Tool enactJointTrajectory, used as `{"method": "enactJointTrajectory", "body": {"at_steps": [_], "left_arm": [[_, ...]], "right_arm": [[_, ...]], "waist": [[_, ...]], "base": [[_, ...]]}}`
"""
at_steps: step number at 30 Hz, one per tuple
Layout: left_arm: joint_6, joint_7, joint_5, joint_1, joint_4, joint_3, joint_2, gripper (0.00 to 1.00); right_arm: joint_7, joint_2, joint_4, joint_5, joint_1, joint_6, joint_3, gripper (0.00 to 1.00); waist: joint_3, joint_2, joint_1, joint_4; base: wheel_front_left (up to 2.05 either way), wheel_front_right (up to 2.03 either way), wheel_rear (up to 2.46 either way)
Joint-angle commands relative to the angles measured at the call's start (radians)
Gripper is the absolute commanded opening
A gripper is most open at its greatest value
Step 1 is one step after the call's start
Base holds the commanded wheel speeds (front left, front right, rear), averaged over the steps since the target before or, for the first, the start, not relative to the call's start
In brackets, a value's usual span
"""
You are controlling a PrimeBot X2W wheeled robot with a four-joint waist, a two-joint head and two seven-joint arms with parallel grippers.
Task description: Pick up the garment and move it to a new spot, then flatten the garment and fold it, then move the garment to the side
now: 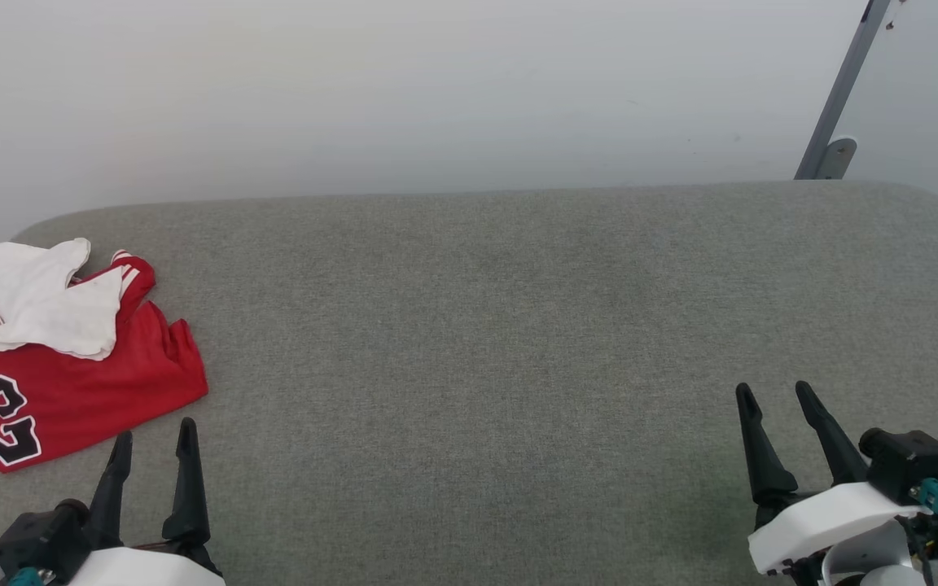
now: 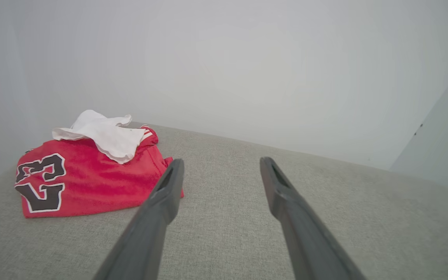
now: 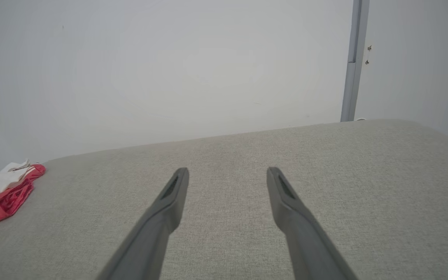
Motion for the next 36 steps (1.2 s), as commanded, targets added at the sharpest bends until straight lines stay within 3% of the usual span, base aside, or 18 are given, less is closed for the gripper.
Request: {"method": "enactJointTrajectory", "body": {"at_steps": [1,19,36], "left_arm": [[-0.006,-0.009,0.024,0.007,-0.006,0.002,0.002,1.0],[-0.016,-0.042,0.135,0.021,-0.013,0.002,0.008,1.0],[-0.021,-0.041,0.113,0.011,-0.009,0.015,-0.003,1.0]], "right_arm": [[-0.01,-0.003,-0.007,-0.023,0.0,0.0,0.002,1.0],[-0.041,-0.012,-0.013,-0.149,0.006,0.0,0.016,1.0],[-0.042,-0.014,-0.019,-0.155,0.008,0.0,0.018,1.0]], "waist": [[0.0,0.0,0.0,-0.001],[-0.002,0.0,0.0,-0.005],[-0.001,0.0,0.0,0.007]], "base": [[0.0,0.0,0.0],[0.0,0.0,0.0],[0.0,0.0,0.0]]}}
